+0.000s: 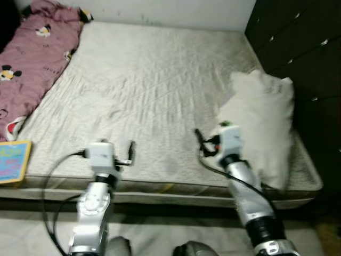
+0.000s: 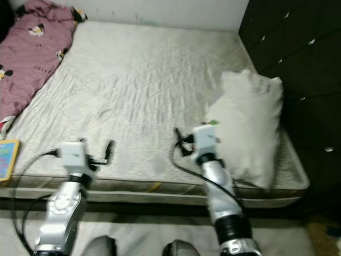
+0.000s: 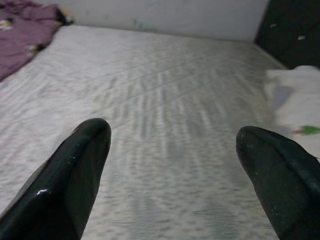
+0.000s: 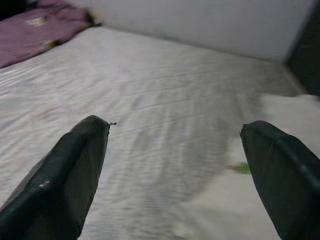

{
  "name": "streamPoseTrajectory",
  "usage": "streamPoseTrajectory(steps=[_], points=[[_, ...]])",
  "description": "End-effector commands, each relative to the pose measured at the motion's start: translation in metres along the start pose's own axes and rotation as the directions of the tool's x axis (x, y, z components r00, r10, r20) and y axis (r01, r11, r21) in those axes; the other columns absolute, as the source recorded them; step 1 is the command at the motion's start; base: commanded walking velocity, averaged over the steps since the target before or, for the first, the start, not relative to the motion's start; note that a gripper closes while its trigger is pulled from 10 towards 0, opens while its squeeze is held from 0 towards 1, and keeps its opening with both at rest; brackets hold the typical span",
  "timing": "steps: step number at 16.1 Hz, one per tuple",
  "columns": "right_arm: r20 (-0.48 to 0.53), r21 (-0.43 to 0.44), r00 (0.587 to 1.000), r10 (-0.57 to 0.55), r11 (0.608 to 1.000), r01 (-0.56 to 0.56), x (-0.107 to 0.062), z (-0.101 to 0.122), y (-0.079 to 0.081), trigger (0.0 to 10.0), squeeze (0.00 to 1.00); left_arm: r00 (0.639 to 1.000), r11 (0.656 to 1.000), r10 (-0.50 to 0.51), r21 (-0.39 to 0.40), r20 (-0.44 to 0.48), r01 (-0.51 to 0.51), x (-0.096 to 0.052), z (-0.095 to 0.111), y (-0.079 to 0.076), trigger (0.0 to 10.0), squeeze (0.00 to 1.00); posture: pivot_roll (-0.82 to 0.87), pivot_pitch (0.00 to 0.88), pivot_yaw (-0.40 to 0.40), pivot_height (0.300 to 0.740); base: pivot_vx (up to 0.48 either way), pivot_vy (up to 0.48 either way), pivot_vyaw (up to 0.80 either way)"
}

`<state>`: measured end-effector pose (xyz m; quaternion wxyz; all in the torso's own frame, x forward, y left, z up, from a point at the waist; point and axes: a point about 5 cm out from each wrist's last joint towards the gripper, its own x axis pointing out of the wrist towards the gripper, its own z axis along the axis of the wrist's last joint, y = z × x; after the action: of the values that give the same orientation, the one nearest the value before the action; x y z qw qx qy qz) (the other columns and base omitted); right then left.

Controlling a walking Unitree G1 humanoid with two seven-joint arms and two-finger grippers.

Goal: Clean up the room

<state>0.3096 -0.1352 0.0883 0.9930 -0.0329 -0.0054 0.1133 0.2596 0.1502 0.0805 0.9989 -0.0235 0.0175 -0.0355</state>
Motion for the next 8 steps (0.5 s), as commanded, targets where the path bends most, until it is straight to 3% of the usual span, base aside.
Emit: streamPoseTrajectory(steps=[1, 6, 8], points=[[0.011, 0.004, 1.0, 0.02, 1.0, -0.02, 0.0023, 0.0029, 0.0064, 10.0, 0.0, 1.0, 1.0, 0.024, 0.011, -0.002, -0.024, -0.0016, 0.0002, 0.0082, 10.0, 0.0, 0.05, 0.12, -0.052, 0.74, 0.0, 0.0, 0.0], [0.012, 0.0, 1.0, 0.023, 1.0, -0.023, 0.0025, 0.0029, 0.0067, 10.0, 0.0, 0.999, 1.0, -0.009, -0.001, 0.032, 0.009, -0.0023, 0.0042, 0.0044, 10.0, 0.0, 0.05, 0.118, -0.052, 0.74, 0.0, 0.0, 0.0], [0.013, 0.002, 1.0, 0.022, 1.0, -0.022, 0.0022, 0.0028, 0.007, 10.0, 0.0, 0.999, 1.0, -0.012, 0.0, 0.032, 0.012, -0.0023, 0.0041, 0.0043, 10.0, 0.0, 0.05, 0.118, -0.051, 0.74, 0.313, 0.0, 0.0]])
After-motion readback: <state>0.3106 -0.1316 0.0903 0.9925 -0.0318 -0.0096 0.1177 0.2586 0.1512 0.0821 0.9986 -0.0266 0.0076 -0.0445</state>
